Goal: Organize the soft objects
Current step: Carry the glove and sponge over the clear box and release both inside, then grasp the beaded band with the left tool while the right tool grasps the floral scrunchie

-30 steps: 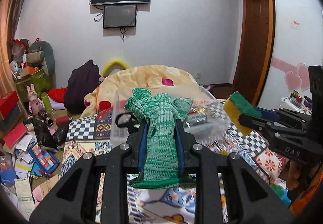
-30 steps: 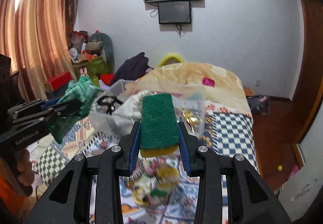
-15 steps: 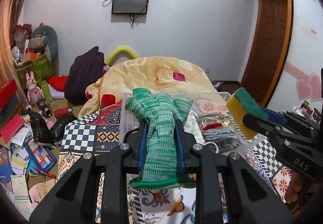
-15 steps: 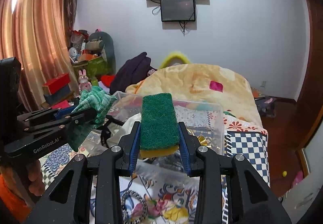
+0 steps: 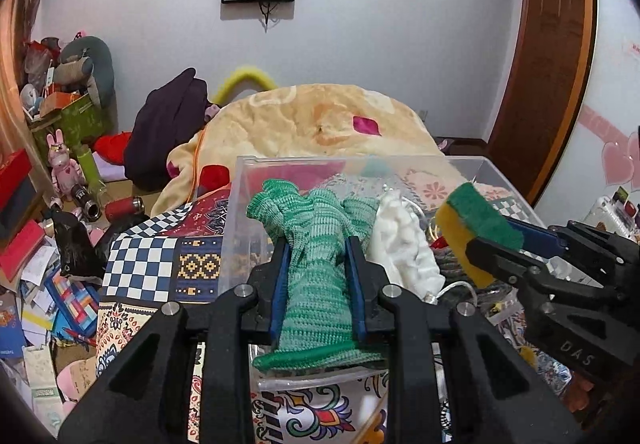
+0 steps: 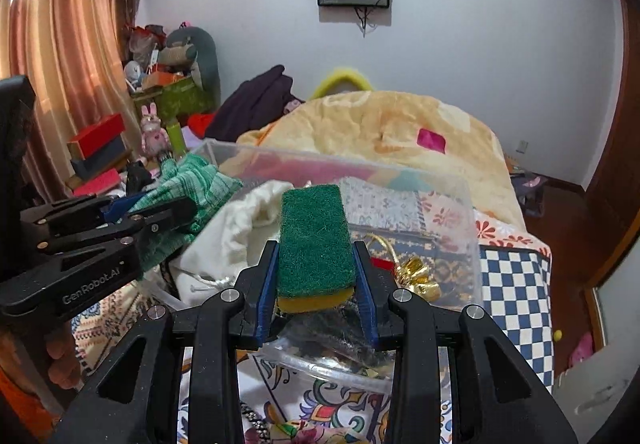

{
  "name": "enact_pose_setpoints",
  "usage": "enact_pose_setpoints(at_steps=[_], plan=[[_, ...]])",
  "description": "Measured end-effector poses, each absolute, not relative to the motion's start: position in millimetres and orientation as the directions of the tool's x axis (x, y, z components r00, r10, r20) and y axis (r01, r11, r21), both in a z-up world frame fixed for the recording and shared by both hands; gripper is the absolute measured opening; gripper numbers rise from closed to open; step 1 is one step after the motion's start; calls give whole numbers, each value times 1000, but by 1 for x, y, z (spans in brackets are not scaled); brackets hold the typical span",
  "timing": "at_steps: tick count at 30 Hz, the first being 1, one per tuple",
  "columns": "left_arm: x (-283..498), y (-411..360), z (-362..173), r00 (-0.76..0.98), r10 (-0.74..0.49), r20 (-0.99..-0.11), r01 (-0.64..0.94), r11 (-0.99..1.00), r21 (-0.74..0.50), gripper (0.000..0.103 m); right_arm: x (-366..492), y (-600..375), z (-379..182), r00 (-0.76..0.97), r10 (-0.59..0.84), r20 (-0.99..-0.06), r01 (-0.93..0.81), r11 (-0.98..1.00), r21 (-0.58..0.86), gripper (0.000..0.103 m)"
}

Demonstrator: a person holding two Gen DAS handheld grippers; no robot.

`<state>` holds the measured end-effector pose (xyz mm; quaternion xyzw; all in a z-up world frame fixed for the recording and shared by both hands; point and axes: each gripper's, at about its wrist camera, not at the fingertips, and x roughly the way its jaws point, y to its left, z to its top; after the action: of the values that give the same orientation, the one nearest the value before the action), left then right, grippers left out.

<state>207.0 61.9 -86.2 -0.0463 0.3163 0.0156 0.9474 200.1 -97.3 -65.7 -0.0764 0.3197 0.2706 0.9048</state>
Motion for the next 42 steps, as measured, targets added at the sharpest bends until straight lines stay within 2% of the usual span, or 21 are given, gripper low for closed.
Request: enact_pose_setpoints(at_steps=[7,9,11,13,17,21,23,29,31,37,39,42], plan=[[204,59,-87,800,4,-600,-56,996,-68,43,202,-98,-71,629,433,-646,-542,840,35,34],[201,57,-85,804,9,-594,-53,997,-57,48,201,-98,-71,632,423,-649,-541,841,21,40],[197,54,-83,813,17,-582,-51,998,-42,61,198,-99,-69,640,422,-642,-540,841,14,52],[188,49,-79,831,34,-554,-56,998,-23,69,196,-102,-67,648,425,-632,-539,842,15,58],[177,46,-70,850,34,-526,-47,999,-11,83,192,-111,-58,653,442,-615,-534,844,40,62],[163,45,-63,860,4,-510,-22,999,-28,85,184,-125,-48,670,459,-584,-529,846,57,69],[156,45,-59,867,-6,-499,-16,999,-40,90,177,-131,-43,679,465,-568,-531,846,58,71],[134,39,-61,870,-45,-491,15,998,-63,93,153,-146,-35,700,472,-536,-537,842,41,78],[129,36,-68,858,-54,-510,29,998,-56,94,144,-151,-37,703,471,-532,-537,843,37,83],[122,26,-97,802,-82,-592,67,997,-47,94,132,-158,-59,684,454,-572,-537,843,26,83],[122,24,-108,776,-97,-623,77,995,-60,93,130,-159,-68,673,443,-593,-534,845,26,83],[123,20,-123,739,-121,-663,95,993,-75,80,126,-161,-81,642,447,-623,-538,841,50,83]])
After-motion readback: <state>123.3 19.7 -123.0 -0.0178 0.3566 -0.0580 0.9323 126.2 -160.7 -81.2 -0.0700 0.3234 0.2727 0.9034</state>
